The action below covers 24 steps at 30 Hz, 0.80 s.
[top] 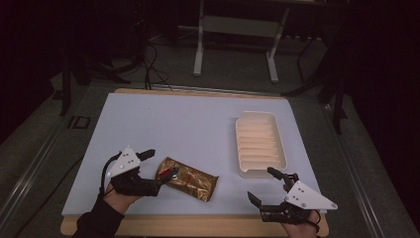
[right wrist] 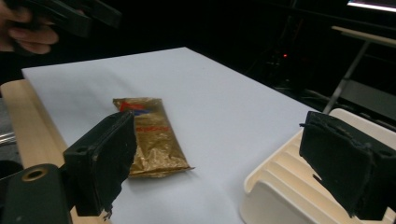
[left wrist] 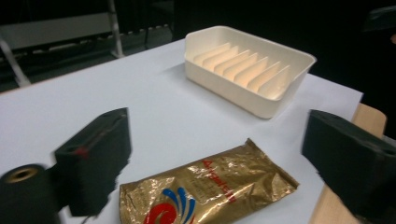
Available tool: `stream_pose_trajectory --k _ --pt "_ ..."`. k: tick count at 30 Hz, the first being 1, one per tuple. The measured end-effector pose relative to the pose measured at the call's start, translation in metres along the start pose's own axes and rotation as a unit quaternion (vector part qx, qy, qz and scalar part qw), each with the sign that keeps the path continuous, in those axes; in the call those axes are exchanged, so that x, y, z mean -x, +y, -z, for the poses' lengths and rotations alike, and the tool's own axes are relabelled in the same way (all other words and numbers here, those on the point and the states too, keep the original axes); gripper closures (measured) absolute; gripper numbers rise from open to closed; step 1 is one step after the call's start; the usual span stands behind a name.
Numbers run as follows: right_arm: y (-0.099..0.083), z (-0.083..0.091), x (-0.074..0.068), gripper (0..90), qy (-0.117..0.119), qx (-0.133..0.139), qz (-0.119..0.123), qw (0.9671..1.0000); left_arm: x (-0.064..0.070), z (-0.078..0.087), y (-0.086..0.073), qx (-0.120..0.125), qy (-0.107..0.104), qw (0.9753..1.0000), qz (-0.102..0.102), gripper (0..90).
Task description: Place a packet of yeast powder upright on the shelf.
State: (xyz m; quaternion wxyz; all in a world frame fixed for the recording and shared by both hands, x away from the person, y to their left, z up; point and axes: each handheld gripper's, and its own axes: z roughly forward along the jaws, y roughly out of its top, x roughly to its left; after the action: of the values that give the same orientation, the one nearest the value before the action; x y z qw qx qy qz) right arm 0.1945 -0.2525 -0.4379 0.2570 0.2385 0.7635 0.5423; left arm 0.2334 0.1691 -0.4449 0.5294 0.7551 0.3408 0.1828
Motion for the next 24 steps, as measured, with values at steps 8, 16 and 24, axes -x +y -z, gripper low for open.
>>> stream_pose_trajectory --k 8,16,24 --pt "0.000 0.000 -0.001 11.0 0.003 -0.001 0.001 1.0000 -0.012 -0.021 -0.022 -0.057 0.028 0.9970 0.045 18.3" --pt "0.000 -0.001 -0.002 11.1 0.004 -0.003 0.001 1.0000 -0.018 -0.033 -0.039 -0.099 0.044 0.9920 0.065 27.5" --pt "-0.001 -0.001 -0.001 11.3 0.007 -0.004 0.002 1.0000 -0.027 -0.043 -0.056 -0.145 0.085 0.9814 0.093 32.0"
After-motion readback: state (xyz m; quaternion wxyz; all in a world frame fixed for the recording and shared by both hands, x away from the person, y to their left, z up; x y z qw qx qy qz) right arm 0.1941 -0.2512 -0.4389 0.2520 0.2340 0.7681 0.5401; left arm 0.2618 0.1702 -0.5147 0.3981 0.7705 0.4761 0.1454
